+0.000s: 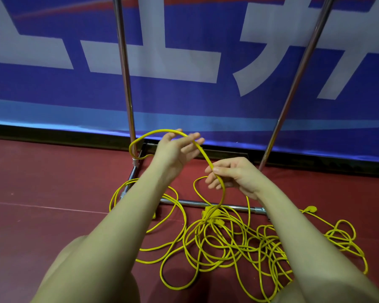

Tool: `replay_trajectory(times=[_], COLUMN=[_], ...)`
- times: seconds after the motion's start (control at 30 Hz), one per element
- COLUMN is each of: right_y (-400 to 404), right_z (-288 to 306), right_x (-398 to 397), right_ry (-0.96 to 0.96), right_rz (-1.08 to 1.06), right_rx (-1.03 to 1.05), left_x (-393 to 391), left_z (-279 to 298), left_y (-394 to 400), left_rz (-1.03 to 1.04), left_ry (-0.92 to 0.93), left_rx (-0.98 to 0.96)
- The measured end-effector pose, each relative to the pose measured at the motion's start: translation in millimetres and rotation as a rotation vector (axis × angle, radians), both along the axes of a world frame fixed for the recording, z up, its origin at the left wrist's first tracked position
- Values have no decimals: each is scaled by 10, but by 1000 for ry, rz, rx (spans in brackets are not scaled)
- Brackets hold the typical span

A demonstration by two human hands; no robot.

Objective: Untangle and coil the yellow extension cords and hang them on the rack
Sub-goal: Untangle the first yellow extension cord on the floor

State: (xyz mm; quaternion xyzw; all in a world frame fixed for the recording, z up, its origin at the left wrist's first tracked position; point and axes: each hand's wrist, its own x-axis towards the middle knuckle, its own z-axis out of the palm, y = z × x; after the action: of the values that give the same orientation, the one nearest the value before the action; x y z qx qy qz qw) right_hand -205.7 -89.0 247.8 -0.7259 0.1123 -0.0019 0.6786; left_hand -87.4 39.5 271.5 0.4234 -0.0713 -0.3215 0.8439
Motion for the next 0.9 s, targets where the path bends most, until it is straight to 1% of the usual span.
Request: replay_trajectory(times=[0.07, 0.13, 0.3, 0.4, 0.57, 0.67, 0.73, 0.83, 0.9], right_y=[3, 21, 44, 27, 10, 16, 24, 34, 32], right_z=[0, 13, 33, 20, -13, -10, -11, -21, -8], right_x=[6, 14, 61, 54, 40, 20, 20, 32, 39], right_ry=[-5, -19, -85, -56, 31, 55, 50, 28, 5], right_rz=[5, 19, 62, 77, 120, 95, 61, -12, -52], right_rx=[13, 44, 165, 137, 166, 70, -8, -24, -3], left_x=[-94, -99, 6, 84, 169, 203, 194, 37, -69], left_z=[-21, -15, 20, 53, 34, 35, 48, 24, -13], left_y=[-36, -45, -49, -33, 8, 11, 14, -16, -39], left_rz=[-21, -17, 23, 102, 218, 257, 188, 4, -71], left_ry=[-66, -97, -69, -41, 3, 70, 90, -14, -70], left_rx=[22, 1, -81, -144, -193, -221, -194, -11, 45])
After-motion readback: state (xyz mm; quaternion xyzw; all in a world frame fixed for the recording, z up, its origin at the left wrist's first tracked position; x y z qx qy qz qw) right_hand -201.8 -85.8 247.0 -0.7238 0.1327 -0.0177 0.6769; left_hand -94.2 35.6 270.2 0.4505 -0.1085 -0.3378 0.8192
